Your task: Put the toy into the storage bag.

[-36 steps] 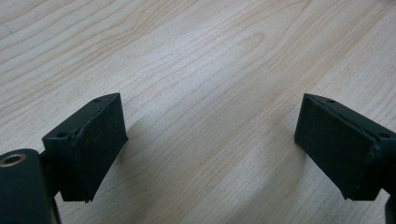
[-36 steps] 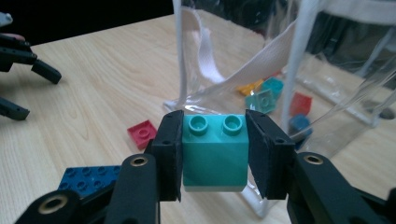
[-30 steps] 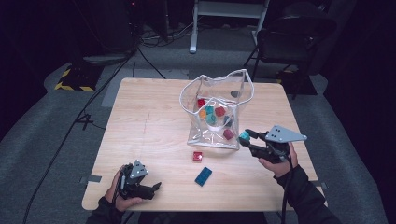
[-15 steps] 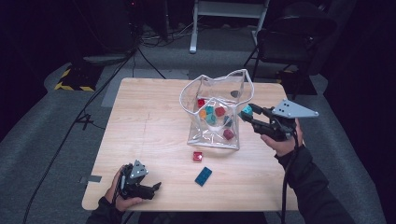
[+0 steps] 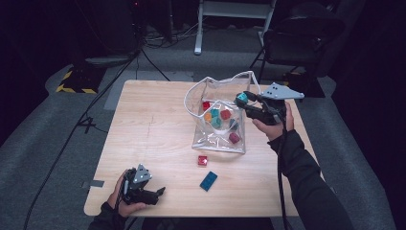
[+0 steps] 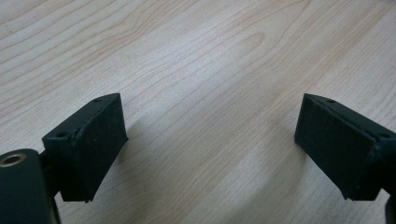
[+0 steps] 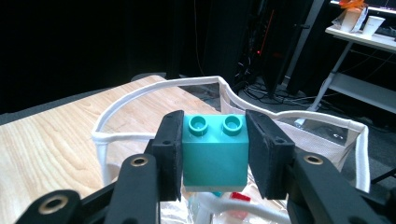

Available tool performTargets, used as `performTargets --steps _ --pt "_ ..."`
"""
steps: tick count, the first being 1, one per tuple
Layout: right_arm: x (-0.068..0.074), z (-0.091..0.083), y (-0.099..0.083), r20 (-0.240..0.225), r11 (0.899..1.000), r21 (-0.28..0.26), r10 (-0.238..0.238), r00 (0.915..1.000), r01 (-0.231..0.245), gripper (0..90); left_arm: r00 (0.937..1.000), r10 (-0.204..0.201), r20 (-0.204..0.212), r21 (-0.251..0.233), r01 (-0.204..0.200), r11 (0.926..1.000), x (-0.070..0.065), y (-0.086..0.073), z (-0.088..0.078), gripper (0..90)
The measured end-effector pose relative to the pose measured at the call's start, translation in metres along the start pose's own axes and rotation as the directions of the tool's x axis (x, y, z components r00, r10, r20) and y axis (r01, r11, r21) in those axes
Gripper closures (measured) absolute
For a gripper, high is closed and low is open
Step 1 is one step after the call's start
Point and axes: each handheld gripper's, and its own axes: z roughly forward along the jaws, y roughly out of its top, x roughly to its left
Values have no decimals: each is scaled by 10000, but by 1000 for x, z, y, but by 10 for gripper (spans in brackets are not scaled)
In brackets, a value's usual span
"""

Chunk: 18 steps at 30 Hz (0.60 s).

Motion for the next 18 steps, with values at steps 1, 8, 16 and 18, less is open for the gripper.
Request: performTargets --steps 1,8,16,18 --pt "0 0 0 0 10000 0 0 10000 0 592 10000 0 0 0 0 10000 0 0 0 93" --pt "-7 18 -1 414 9995 282 153 9990 -165 592 10000 0 -2 -1 0 10000 0 0 0 93" --pt "-11 28 -1 675 9981 557 228 9975 -266 592 10000 -15 -1 -10 15 10000 0 0 0 93" --pt "-11 30 -1 711 9979 589 222 9972 -264 592 10000 -11 1 -7 11 10000 0 0 0 93"
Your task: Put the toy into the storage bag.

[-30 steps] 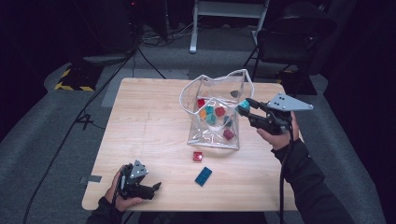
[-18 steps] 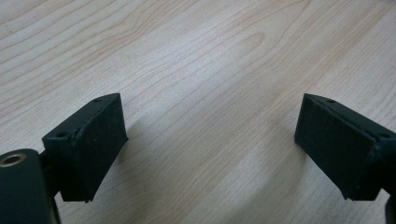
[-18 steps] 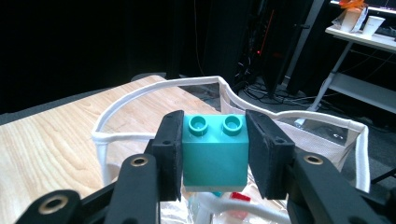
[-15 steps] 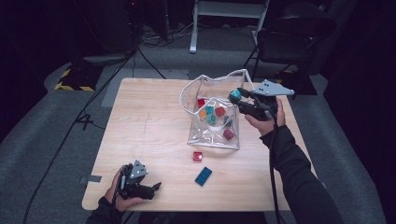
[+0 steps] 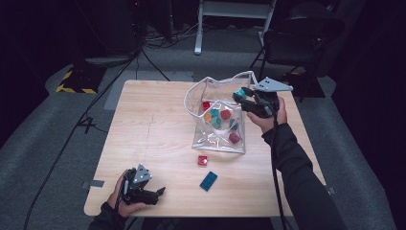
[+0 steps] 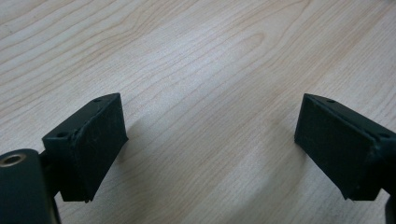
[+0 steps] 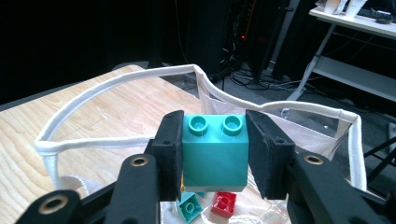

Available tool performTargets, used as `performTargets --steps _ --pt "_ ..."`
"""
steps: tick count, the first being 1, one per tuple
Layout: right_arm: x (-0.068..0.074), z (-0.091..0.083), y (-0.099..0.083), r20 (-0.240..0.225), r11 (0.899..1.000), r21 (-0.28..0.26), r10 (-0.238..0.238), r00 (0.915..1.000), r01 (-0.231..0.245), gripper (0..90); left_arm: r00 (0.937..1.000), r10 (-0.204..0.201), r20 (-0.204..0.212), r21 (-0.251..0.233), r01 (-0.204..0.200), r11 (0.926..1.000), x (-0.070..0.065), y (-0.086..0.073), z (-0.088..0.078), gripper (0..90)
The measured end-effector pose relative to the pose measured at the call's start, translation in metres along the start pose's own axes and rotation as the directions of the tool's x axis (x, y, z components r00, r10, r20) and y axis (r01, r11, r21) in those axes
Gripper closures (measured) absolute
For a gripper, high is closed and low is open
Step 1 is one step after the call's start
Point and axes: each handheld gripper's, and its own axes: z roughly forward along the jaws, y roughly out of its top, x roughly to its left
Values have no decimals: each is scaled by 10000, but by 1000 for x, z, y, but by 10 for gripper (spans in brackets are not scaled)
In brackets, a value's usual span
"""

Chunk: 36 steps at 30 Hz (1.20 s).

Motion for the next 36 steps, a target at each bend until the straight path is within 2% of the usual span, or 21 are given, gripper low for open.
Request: performTargets --steps 7,12,20,31,35,36 --pt "-1 6 -2 76 9998 159 117 9999 -118 592 10000 -4 0 -1 4 10000 0 0 0 93" --pt "-2 10 -3 324 9992 346 194 9993 -205 588 10000 2 -6 -2 -2 10000 0 0 0 93" --pt "-4 6 -4 349 9994 225 258 9991 -266 565 10000 12 1 9 -12 10000 0 0 0 93" --pt "4 -21 -1 -134 9996 -268 -88 9999 85 548 10000 13 -6 4 -13 10000 0 0 0 93" --pt "8 -34 -2 -256 9986 -472 -256 9993 244 541 10000 9 -6 3 -9 10000 0 0 0 93" --pt "10 -41 -3 -412 9977 -651 -225 9989 198 539 10000 14 -6 9 -14 10000 0 0 0 93"
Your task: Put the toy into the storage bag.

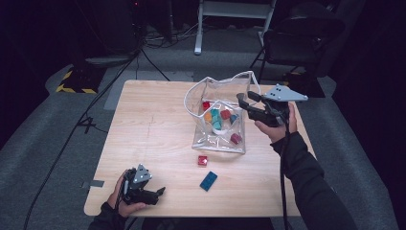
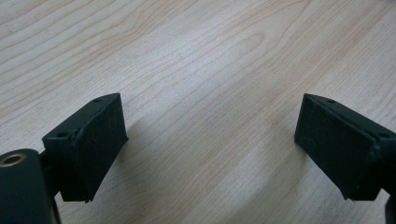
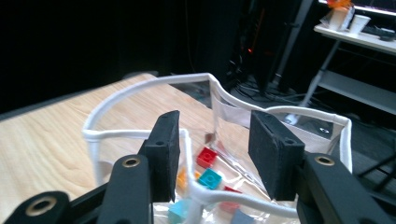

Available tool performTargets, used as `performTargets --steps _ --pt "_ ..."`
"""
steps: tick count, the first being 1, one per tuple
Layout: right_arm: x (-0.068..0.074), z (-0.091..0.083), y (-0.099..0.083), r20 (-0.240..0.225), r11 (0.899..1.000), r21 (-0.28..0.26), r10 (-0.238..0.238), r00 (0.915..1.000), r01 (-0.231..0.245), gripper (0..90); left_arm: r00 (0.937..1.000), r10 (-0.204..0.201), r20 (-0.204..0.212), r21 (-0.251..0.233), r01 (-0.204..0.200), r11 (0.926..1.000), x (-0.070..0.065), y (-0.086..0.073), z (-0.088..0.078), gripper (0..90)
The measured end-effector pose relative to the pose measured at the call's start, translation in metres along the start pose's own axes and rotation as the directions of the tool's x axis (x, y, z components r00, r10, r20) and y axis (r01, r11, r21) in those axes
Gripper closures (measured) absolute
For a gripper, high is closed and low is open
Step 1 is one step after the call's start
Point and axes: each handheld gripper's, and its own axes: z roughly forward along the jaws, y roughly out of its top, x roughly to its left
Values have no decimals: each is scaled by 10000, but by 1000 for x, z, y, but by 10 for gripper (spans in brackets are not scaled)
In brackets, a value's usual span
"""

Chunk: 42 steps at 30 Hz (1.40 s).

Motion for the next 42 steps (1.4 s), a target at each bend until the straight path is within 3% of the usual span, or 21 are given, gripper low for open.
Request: performTargets --steps 6,10,12,22,24,25,26,29,30,32,34,35,36,39,40,41,42 --pt "9 -22 -4 -370 9984 -339 -458 9983 446 535 10000 -1 1 -1 1 10000 0 0 0 93" --pt "11 -31 -9 -585 9986 -348 -424 9974 405 529 10000 0 2 0 0 10000 0 0 0 93" --pt "14 -39 -14 -928 9984 -412 -413 9948 376 522 10000 1 2 0 -1 10000 0 0 0 93" --pt "35 -53 -37 -1710 9965 -266 -821 9818 787 501 10000 -31 -42 -17 31 10000 0 0 0 93" --pt "43 -57 -48 -2221 9957 -278 -926 9706 886 488 10000 -29 -38 -9 29 10000 0 0 0 93" --pt "43 -57 -48 -2221 9957 -278 -926 9706 886 488 10000 -29 -38 -9 29 10000 0 0 0 93" --pt "48 -56 -56 -2563 9954 -237 -962 9618 932 470 10000 -26 -22 4 26 10000 0 0 0 93" --pt "53 -53 -66 -2708 9944 -37 -1027 9571 1056 444 10000 -26 -20 6 26 10000 0 0 0 93" --pt "58 -49 -76 -2994 9938 226 -973 9491 1090 415 10000 -30 -37 -11 30 10000 0 0 0 92" --pt "61 -46 -82 -3113 9931 342 -961 9454 1122 392 10000 -25 -20 6 25 10000 0 0 0 93" --pt "71 -36 -100 -3613 9877 679 -1073 9262 1409 348 10000 -27 -23 3 27 10000 0 0 0 93" --pt "71 -36 -100 -3613 9877 679 -1073 9262 1409 348 10000 -28 -37 -9 28 10000 0 0 0 93" --pt "75 -33 -106 -3814 9851 793 -1116 9176 1528 339 10000 -27 -20 5 27 10000 0 0 0 93" --pt "87 -23 -122 -4435 9771 1065 -1193 8883 1844 320 10000 -30 -23 1 30 10000 0 0 0 93" --pt "97 -16 -133 -4797 9716 1242 -1188 8693 2013 314 10000 -29 -22 3 29 10000 0 0 0 93" --pt "97 -16 -133 -4797 9716 1242 -1188 8693 2013 314 10000 -27 -20 6 27 10000 0 0 0 93" --pt "103 -9 -141 -5011 9673 1377 -1175 8574 2131 311 10000 -28 -23 2 28 10000 0 0 0 93"
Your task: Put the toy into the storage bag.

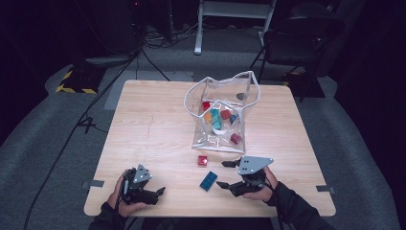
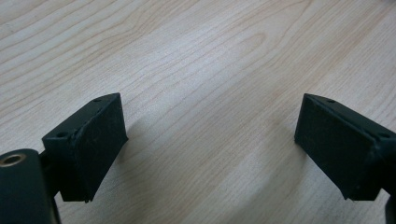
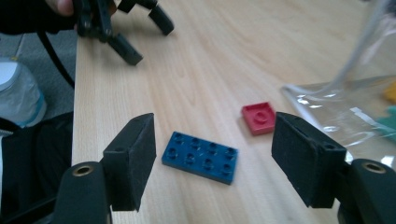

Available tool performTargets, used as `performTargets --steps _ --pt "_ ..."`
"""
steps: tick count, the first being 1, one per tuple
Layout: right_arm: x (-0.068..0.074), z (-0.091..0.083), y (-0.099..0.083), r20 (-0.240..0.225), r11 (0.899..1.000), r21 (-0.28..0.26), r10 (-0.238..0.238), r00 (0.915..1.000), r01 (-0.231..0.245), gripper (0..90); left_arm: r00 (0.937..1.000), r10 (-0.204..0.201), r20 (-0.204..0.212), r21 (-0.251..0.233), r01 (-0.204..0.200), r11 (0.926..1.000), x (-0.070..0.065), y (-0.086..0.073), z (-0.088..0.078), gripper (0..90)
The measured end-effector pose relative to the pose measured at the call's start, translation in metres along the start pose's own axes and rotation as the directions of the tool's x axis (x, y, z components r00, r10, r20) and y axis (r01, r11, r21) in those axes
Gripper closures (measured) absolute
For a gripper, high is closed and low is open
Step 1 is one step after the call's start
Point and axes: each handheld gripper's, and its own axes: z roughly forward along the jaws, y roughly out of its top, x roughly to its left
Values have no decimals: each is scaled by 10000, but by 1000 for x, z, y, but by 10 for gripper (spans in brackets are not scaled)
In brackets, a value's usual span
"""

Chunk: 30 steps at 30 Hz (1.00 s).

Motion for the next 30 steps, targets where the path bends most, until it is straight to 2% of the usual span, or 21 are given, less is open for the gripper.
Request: performTargets --steps 1,4,7,8,13,16,19,20,22,27,30 --pt "0 0 0 0 10000 0 0 10000 0 311 10000 0 0 0 0 10000 0 0 0 93" --pt "4 22 -7 -378 9997 262 40 9993 -30 307 10000 0 1 4 0 10000 0 0 0 93" --pt "5 31 -10 -482 9994 303 167 9987 -153 307 10000 -3 -14 -11 3 10000 0 0 0 93" --pt "8 39 -13 -539 9989 449 170 9984 -146 307 10000 -2 2 2 2 10000 0 0 0 93" --pt "15 51 -16 -588 9983 587 88 9982 -53 307 10000 1 2 5 -1 10000 0 0 0 93" --pt "20 58 -16 -403 9981 603 -71 9992 95 307 10000 -1 -2 -3 1 10000 0 0 0 93" --pt "20 65 -17 -314 9974 721 5 9995 18 305 10000 1 4 4 -1 10000 0 0 0 93" --pt "21 68 -17 -91 9964 847 -62 9999 70 305 10000 5 2 5 -5 10000 0 0 0 93" --pt "18 71 -20 12 9955 944 67 10000 -68 317 10000 3 4 5 -3 10000 0 0 0 93" --pt "15 72 -22 252 9944 1051 110 9996 -136 321 10000 2 1 1 -2 10000 0 0 0 93" --pt "11 67 -26 467 9929 1180 76 9989 -131 330 10000 4 -1 2 -4 10000 0 0 0 93"
